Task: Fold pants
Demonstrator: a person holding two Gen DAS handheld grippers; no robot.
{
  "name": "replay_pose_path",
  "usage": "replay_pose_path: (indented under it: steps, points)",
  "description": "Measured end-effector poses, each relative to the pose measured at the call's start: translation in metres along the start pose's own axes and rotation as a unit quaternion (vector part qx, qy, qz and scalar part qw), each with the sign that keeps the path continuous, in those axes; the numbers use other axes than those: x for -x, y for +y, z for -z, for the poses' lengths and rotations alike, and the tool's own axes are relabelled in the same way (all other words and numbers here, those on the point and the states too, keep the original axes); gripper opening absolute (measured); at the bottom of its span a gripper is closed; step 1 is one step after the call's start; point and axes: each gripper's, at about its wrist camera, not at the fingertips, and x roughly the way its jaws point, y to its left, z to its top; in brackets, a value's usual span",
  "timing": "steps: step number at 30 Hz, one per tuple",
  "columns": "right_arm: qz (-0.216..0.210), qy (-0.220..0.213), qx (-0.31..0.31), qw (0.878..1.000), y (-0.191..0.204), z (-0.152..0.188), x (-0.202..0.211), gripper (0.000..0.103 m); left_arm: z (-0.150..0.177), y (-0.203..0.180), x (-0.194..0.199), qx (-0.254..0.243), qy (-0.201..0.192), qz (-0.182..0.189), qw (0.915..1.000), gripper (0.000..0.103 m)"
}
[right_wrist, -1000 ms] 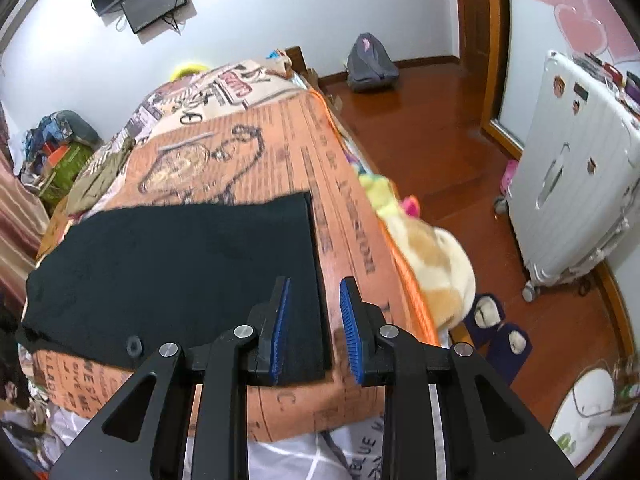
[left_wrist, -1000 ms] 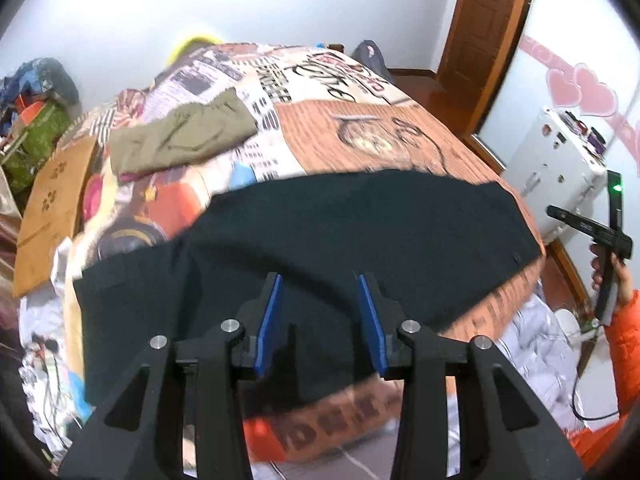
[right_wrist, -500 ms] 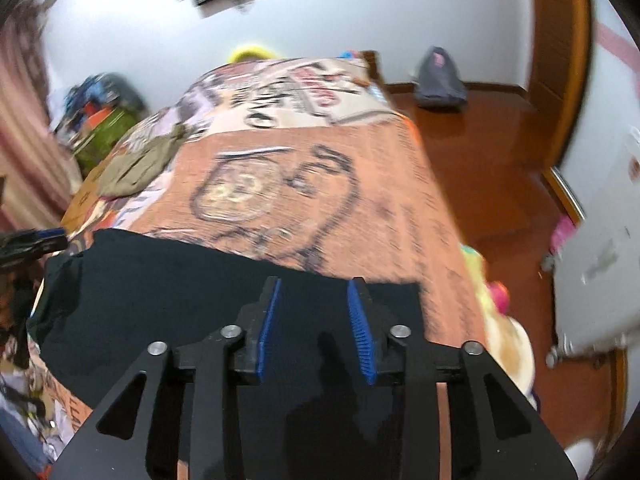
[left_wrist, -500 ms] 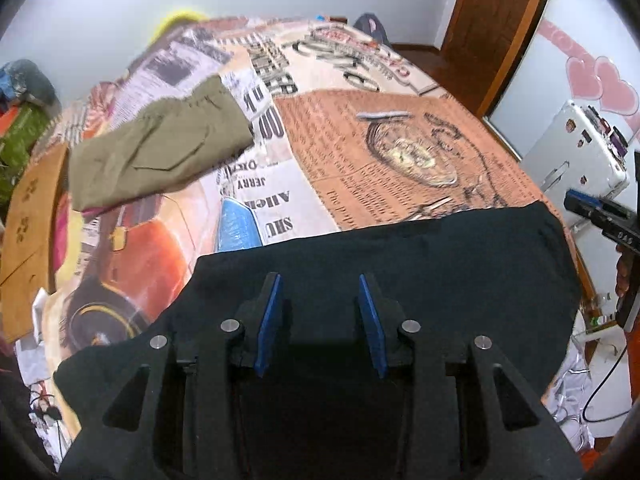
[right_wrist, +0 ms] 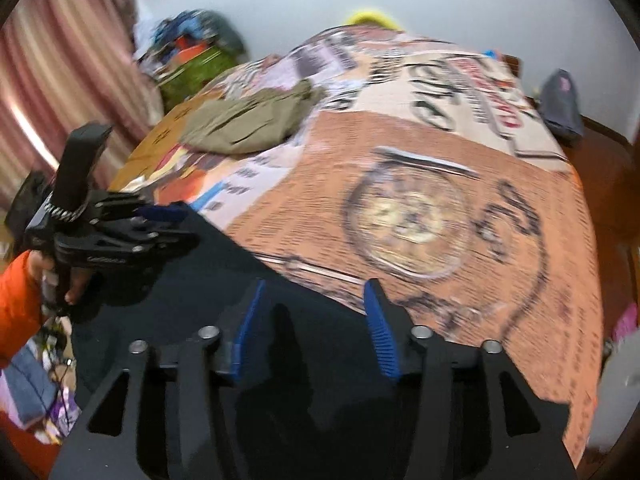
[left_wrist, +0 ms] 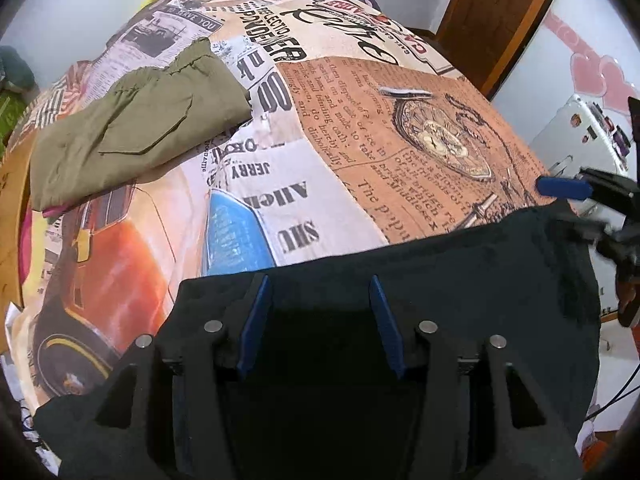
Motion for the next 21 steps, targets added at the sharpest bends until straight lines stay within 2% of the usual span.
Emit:
replay_pose_path:
  steps: [6, 7, 9, 12, 15, 21]
  points:
    - [-0.017, 0.034, 0.028, 0.999, 0.013, -0.003, -0.022, 0.049, 0.001, 0.001, 0.0, -0.001, -0.013, -0.007, 0.9999, 0.034]
    - [-0.019, 0.039, 0.033, 0.999, 0.015, -0.002, -0.024, 0.045, 0.001, 0.002, 0.0, 0.001, -0.014, -0.008, 0.9999, 0.032]
    - [-0.02, 0.047, 0.047, 0.998, 0.02, -0.001, -0.028, 0.024, 0.001, 0.005, 0.0, 0.008, -0.016, -0.006, 0.9998, 0.031]
    - [-0.001, 0.039, 0.071, 0.997, 0.026, 0.001, -0.024, 0.014, 0.001, 0.008, -0.001, 0.016, -0.019, -0.014, 0.9996, 0.031]
    - [0.012, 0.027, 0.08, 0.996, 0.027, 0.001, -0.02, 0.007, 0.001, 0.008, -0.001, 0.017, -0.02, -0.022, 0.9994, 0.031]
    - [0.023, 0.017, 0.087, 0.996, 0.027, 0.002, -0.019, 0.004, -0.002, 0.008, -0.002, 0.021, -0.023, -0.038, 0.9988, 0.031]
